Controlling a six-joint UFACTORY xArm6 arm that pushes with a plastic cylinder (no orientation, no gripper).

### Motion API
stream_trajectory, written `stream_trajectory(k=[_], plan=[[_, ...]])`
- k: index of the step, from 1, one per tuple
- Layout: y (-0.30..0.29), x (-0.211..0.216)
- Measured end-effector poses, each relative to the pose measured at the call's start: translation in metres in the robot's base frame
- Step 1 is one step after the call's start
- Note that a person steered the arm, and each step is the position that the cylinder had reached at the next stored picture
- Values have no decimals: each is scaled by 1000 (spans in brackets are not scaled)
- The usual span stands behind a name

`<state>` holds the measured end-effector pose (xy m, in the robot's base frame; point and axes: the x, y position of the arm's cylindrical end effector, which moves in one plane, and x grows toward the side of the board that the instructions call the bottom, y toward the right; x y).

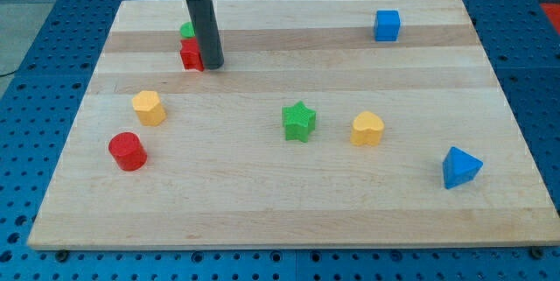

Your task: Nudge the red star and the green circle left a bit

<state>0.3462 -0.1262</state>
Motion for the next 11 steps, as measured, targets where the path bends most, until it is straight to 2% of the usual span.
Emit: stream_trajectory(k=[2,3,4,5,7,8,10,11], plan=[[0,0],[45,-32],[31,-49],[-4,-48],[-16,-46],[-26,-32],[-26,-20],[4,-27]])
